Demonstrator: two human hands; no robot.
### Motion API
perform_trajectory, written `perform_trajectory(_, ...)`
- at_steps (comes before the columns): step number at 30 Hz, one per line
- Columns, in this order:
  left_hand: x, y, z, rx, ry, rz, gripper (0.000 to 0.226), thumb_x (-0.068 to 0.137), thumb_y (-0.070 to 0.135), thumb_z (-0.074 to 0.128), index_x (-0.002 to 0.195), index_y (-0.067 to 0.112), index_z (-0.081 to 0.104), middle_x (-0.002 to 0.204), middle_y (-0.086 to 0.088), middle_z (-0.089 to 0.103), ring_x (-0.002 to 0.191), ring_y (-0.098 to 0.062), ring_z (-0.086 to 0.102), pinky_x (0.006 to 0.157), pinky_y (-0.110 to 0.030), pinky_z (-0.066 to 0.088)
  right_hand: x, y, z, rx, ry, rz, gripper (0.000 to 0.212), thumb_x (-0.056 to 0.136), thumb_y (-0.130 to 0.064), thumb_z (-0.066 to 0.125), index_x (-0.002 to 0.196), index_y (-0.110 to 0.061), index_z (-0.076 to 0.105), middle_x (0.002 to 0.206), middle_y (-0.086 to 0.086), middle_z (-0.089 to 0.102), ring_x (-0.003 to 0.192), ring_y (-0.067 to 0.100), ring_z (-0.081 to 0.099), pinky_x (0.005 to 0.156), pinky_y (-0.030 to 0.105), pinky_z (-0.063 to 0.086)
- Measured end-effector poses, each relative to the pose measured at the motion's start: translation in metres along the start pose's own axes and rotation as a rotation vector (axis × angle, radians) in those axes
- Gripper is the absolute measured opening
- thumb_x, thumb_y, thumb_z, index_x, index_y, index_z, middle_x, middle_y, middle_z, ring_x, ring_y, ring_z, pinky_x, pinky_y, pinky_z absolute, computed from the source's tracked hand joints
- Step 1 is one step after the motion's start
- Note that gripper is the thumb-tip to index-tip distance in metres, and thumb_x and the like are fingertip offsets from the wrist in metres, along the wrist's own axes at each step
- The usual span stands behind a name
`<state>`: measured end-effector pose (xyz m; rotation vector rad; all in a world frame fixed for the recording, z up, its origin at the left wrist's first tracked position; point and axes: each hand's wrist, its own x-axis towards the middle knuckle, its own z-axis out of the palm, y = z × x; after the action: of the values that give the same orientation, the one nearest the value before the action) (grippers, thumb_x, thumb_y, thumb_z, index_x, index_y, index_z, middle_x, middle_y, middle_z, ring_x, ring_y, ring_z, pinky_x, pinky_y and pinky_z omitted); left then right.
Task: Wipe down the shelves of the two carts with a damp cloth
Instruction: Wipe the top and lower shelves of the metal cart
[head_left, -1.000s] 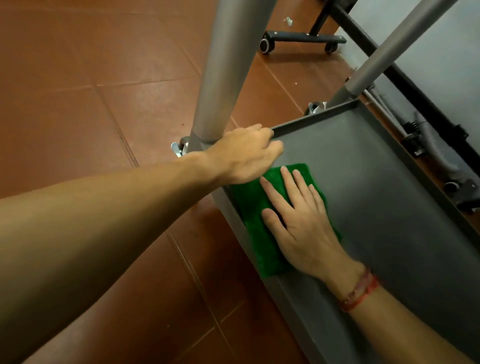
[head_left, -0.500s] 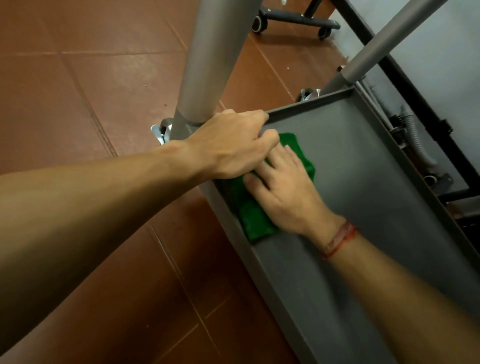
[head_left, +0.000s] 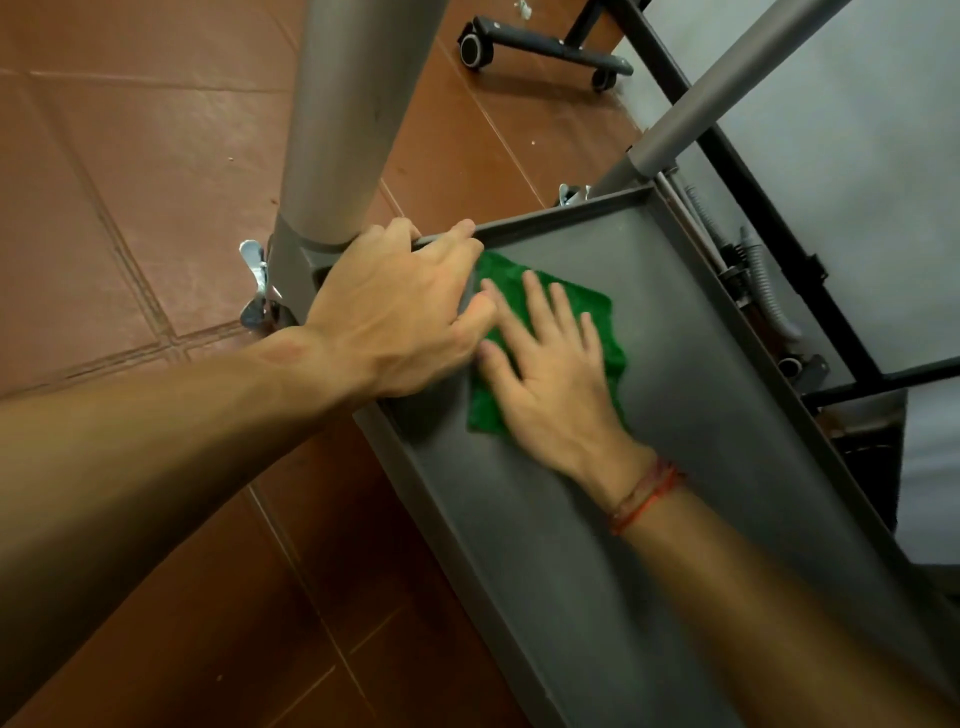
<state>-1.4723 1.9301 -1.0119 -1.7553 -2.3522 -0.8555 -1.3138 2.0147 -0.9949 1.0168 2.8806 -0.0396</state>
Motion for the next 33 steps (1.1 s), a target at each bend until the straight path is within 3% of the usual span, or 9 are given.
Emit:
perform_trajectory(4,-0.001,0.002,0.002,0.048,0.018,0.027,0.053,0.096,0.041,0.032,0.130,0.007,0.056,0.148,-0.012,0.049,0.085,-0.037,0.057,0.078,-0.048,0.047,-0.013,-0.025,0.007,0.133,-0.006,-0.205,0.057,0.101,-0.050,0.026,0.156,-0.034,0.020,0.168,0.000,0.005,0.154,0.022,-0.004,0.124,0.048,0.001)
perform_trajectory(8,-0.003,0.000,0.004,0.062,0.034,0.050,0.047,0.097,0.036,0.037,0.126,0.005,0.057,0.146,-0.015,0.050,0.083,-0.037,0.056,0.076,-0.049,0.046,-0.003,-0.006,0.004,0.086,-0.023,-0.175,0.061,0.100,-0.052,0.022,0.158,-0.037,0.011,0.168,-0.005,0.003,0.154,0.013,-0.005,0.125,0.047,0.000)
perform_trajectory(11,-0.004,0.001,0.005,0.065,0.012,0.041,0.053,0.096,0.038,0.033,0.130,0.004,0.055,0.148,-0.014,0.048,0.085,-0.037,0.054,0.079,-0.048,0.044,0.014,0.024,0.001,-0.006,0.001,-0.058,0.067,0.091,-0.066,0.014,0.155,-0.048,0.010,0.168,-0.007,0.004,0.154,0.014,-0.001,0.123,0.053,-0.002)
perform_trajectory(14,-0.005,0.001,0.005,0.081,-0.003,0.025,0.060,0.095,0.044,0.025,0.136,0.006,0.051,0.152,-0.011,0.044,0.086,-0.034,0.051,0.082,-0.046,0.043,0.031,0.074,-0.002,0.014,-0.023,0.201,0.071,0.086,-0.074,0.012,0.153,-0.051,0.009,0.168,-0.006,0.004,0.154,0.017,0.002,0.121,0.057,-0.003)
perform_trajectory(17,-0.004,0.001,0.005,0.100,-0.002,0.018,0.061,0.096,0.045,0.024,0.136,0.007,0.051,0.153,-0.010,0.043,0.086,-0.034,0.051,0.082,-0.044,0.042,0.034,0.110,-0.005,0.048,-0.035,0.443,0.067,0.092,-0.068,0.019,0.155,-0.045,0.013,0.168,0.000,0.007,0.153,0.024,0.005,0.121,0.059,-0.001)
perform_trajectory(19,-0.004,0.002,0.006,0.103,-0.002,0.009,0.060,0.096,0.044,0.024,0.135,0.007,0.051,0.152,-0.011,0.044,0.084,-0.033,0.049,0.080,-0.043,0.041,0.034,0.108,-0.002,0.068,-0.019,0.479,0.064,0.095,-0.065,0.021,0.155,-0.044,0.014,0.167,0.001,0.009,0.153,0.027,0.006,0.120,0.060,0.002)
perform_trajectory(23,-0.003,0.003,0.006,0.124,-0.008,0.009,0.062,0.096,0.044,0.023,0.137,0.006,0.050,0.152,-0.011,0.044,0.084,-0.034,0.050,0.080,-0.044,0.041,0.027,0.072,-0.003,0.075,-0.018,0.396,0.068,0.088,-0.065,0.012,0.154,-0.049,0.011,0.167,-0.004,0.008,0.153,0.026,0.004,0.119,0.059,0.004)
perform_trajectory(27,-0.004,0.004,0.006,0.140,-0.008,0.033,0.062,0.097,0.042,0.024,0.137,0.002,0.050,0.152,-0.014,0.044,0.083,-0.034,0.051,0.078,-0.046,0.041,-0.002,0.016,-0.001,-0.010,-0.014,0.076,0.066,0.088,-0.062,0.005,0.153,-0.052,0.007,0.167,-0.008,0.003,0.154,0.020,0.001,0.120,0.053,0.006)
perform_trajectory(33,-0.005,0.000,0.009,0.192,-0.015,0.078,0.061,0.096,0.039,0.029,0.137,-0.001,0.049,0.151,-0.018,0.044,0.084,-0.037,0.052,0.075,-0.046,0.042,-0.002,0.029,0.000,0.037,0.034,-0.162,0.062,0.098,-0.048,0.020,0.158,-0.034,0.018,0.167,-0.006,0.010,0.154,0.014,0.004,0.122,0.048,0.012)
